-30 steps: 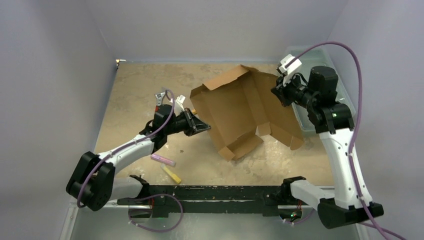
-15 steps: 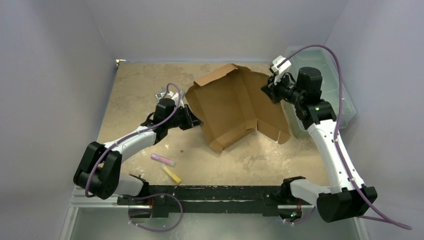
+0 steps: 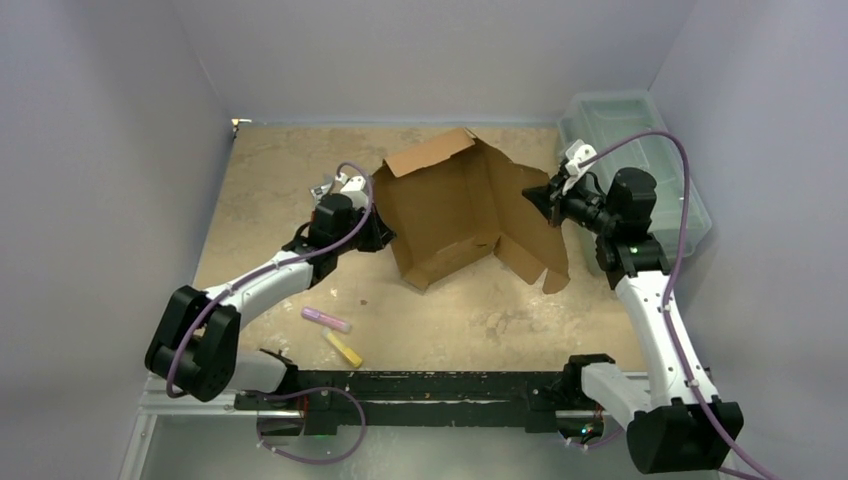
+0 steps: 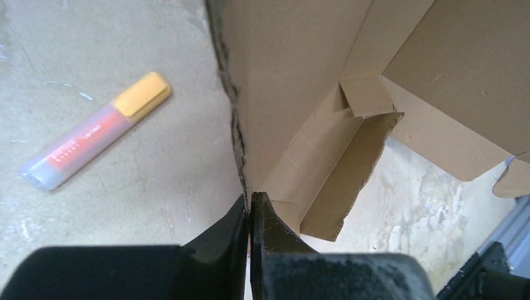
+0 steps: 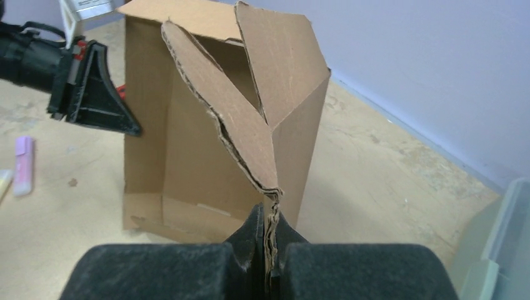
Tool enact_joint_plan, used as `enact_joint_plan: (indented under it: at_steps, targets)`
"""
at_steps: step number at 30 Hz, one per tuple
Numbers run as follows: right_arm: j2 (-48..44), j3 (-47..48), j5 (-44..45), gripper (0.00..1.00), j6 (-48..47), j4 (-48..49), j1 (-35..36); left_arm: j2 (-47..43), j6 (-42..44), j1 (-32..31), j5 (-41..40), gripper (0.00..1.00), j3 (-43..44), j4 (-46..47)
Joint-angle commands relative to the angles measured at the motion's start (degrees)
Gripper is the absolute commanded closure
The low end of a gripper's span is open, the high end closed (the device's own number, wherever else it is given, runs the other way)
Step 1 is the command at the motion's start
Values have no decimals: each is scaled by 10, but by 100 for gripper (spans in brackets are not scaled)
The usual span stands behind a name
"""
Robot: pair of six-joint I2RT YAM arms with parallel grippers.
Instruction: Fold the paper box
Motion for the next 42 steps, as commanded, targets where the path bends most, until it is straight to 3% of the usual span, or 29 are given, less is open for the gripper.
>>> enact_joint_plan:
  at_steps: [1, 4, 13, 20, 23, 26, 33, 38, 42]
  targets:
    - [-3, -21, -110, 100, 19, 53, -7, -27, 47, -7, -54, 100, 25, 17]
    - [-3, -31, -127, 100, 17, 58, -15, -36, 50, -8, -61, 100, 23, 17]
    - [-16, -63, -114, 100, -23, 50, -47, -64, 20, -1, -47, 77, 28, 10]
    - [-19, -77, -78, 100, -20, 72, -49, -135, -15, 31, -7, 50, 25, -32]
    - [-21, -80, -64, 100, -10, 82, -51, -181, -5, 40, -4, 36, 33, -74]
    - [-22, -83, -58, 100, -3, 89, -53, -219, 20, 46, 1, 29, 52, -147]
    - [-26, -88, -62, 100, 1, 95, -56, -259, 99, 50, 8, 25, 179, -276]
    - [-25, -90, -65, 100, 4, 97, -56, -219, 130, 50, 56, 24, 281, -318]
    - [-25, -91, -65, 100, 5, 98, -57, -191, 152, 50, 35, 27, 332, -353]
